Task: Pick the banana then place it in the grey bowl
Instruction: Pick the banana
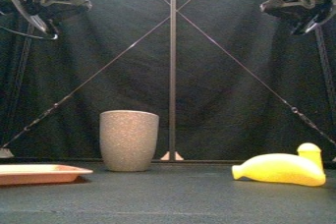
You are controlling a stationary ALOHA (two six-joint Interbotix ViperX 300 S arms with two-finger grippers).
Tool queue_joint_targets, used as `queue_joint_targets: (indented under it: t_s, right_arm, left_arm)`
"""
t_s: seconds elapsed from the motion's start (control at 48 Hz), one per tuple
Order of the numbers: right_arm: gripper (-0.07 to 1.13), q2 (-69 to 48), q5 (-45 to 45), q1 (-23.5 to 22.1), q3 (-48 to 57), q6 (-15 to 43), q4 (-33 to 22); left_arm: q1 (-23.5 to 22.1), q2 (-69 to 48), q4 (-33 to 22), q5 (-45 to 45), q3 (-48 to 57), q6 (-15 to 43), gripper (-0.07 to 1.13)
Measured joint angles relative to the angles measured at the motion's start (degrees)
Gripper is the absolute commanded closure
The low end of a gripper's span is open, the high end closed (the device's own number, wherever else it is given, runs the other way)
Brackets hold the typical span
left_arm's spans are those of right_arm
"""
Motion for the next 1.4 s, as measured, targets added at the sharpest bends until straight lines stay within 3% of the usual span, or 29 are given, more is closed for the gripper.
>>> queue_joint_targets:
  t_s: [0.229,0.417,0.583,0.792,1.396]
  right_arm:
    - [1.03,8.5,3.8,1.8,0.0,4.1,5.4]
    - [0.90,19.4,16.4,1.9,-3.8,11.0,14.5]
    - [0.53,26.2,30.4,1.8,-8.6,15.7,18.3]
    - [-0.03,31.7,35.4,1.9,-12.2,19.2,17.9]
    - [0.03,55.5,41.9,0.7,-23.6,21.7,15.1]
  left_arm:
    - [0.0,0.2,-0.1,-0.3,0.4,0.0,1.04]
    - [0.0,0.2,-0.1,-0.7,0.4,0.0,1.04]
    - [0.0,0.3,-0.1,-1.1,0.4,0.0,1.04]
    - [0.0,0.6,0.0,-1.5,0.4,0.0,1.04]
    - [0.0,0.7,0.2,-1.5,1.9,0.1,1.04]
